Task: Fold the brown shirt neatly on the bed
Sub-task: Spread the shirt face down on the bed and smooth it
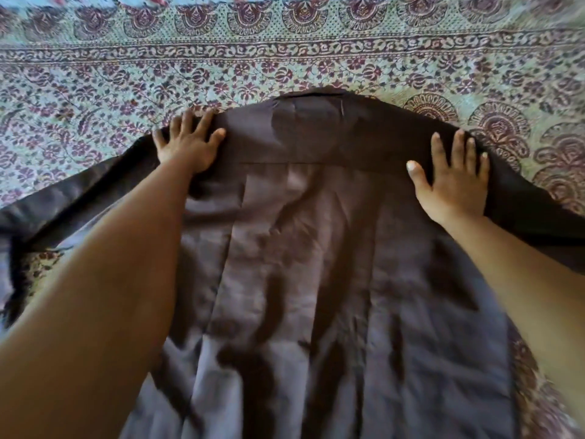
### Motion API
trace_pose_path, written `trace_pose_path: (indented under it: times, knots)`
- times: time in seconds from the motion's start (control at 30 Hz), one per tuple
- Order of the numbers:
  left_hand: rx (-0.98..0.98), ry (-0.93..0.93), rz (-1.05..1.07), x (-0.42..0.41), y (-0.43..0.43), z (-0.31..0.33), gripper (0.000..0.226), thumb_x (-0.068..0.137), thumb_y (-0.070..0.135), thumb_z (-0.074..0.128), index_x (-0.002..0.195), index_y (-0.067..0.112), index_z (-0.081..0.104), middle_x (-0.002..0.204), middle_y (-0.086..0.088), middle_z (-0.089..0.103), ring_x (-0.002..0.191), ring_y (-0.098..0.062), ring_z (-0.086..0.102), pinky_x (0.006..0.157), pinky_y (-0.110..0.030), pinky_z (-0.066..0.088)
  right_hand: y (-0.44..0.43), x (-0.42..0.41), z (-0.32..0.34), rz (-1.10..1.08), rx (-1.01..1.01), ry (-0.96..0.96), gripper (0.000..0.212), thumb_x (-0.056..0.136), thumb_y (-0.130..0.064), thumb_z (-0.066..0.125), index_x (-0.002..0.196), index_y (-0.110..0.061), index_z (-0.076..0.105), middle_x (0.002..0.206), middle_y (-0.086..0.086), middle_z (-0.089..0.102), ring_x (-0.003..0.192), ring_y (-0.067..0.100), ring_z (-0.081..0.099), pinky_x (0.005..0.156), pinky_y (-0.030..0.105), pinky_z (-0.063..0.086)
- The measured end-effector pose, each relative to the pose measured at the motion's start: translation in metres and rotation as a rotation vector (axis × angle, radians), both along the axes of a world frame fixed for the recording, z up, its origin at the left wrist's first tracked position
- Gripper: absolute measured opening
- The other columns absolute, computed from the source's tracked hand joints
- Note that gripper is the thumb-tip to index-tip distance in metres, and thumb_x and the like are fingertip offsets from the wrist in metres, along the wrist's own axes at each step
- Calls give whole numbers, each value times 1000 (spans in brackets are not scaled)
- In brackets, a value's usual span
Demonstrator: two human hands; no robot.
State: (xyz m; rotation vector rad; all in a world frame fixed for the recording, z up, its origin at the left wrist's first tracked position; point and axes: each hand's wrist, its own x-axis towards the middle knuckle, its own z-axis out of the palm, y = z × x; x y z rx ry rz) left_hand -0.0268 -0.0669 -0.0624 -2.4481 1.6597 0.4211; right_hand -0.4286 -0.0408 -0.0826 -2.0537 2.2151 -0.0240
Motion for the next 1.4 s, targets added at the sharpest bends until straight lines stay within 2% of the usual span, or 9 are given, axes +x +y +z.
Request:
trace_pose_path:
  times: [0.1, 0.2, 0.3, 0.37, 0.67, 0.8, 0.93, 1.23, 1.4]
  knots:
    - [-110, -40, 26, -9, 12, 11, 58, 97, 50, 21, 150, 28, 10, 159, -3, 0, 146, -22, -1, 115, -52, -5, 17, 10, 8, -34, -41, -14, 77, 86, -56, 12, 148, -10, 15, 155, 20, 7, 144, 32, 6, 116, 49, 1]
    - [-295, 88, -150, -55, 52, 10, 56, 99, 45, 22, 150, 26, 10, 159, -2, 3, 146, -19, 1, 115, -47, -3, 60, 46, 12, 160, -99, -88, 71, 90, -52, 17, 146, -8, 22, 153, 19, 16, 142, 32, 16, 114, 49, 7]
    - [-240, 123, -444, -96, 110, -5, 60, 92, 52, 13, 148, 32, 14, 158, 1, 10, 146, -18, 9, 116, -44, 4, 111, 75, 1, 335, -71, -102, 66, 92, -50, 22, 145, -13, 27, 153, 14, 22, 140, 29, 24, 113, 48, 15]
    - [-174, 72, -479, -88, 127, -14, 61, 90, 55, 9, 148, 35, 15, 158, 3, 12, 145, -18, 12, 115, -44, 6, 126, 68, -4, 290, -51, -81, 66, 91, -52, 21, 145, -16, 27, 153, 12, 23, 140, 29, 24, 113, 48, 14]
    - [8, 2, 149, 30, 142, 9, 56, 98, 46, 21, 150, 30, 7, 159, -1, -2, 146, -20, -3, 116, -52, -7, 163, 2, 3, 34, 18, -16, 79, 85, -58, 11, 146, -10, 23, 153, 21, 18, 141, 35, 19, 114, 49, 13]
    - [-158, 15, -143, -12, 205, 10, 55, 98, 44, 27, 149, 27, 15, 159, -3, 8, 146, -21, 6, 115, -52, 0, 220, 15, 14, 44, 46, -22, 73, 88, -53, 17, 145, -7, 27, 150, 25, 21, 138, 40, 24, 112, 51, 15]
    - [-126, 55, -510, -55, 284, -8, 59, 92, 54, 21, 146, 33, 23, 155, -3, 22, 142, -24, 25, 113, -51, 16, 291, 51, 12, 408, 69, -21, 63, 94, -53, 12, 145, -20, 25, 152, 15, 25, 139, 33, 27, 112, 45, 13]
    - [-107, 104, 244, 29, 300, 3, 52, 99, 45, 23, 148, 37, 10, 159, 2, -3, 146, -19, -3, 116, -51, -4, 336, 5, 12, 15, 32, -34, 66, 89, -50, 23, 143, -13, 32, 150, 21, 25, 136, 39, 28, 110, 53, 21]
    - [-289, 127, 477, 6, 333, 20, 45, 94, 28, 42, 138, 22, 38, 144, -13, 34, 129, -34, 34, 103, -48, 27, 360, 14, 14, -248, 47, -50, 68, 88, -55, 20, 145, -18, 28, 151, 26, 18, 138, 45, 17, 110, 57, 11]
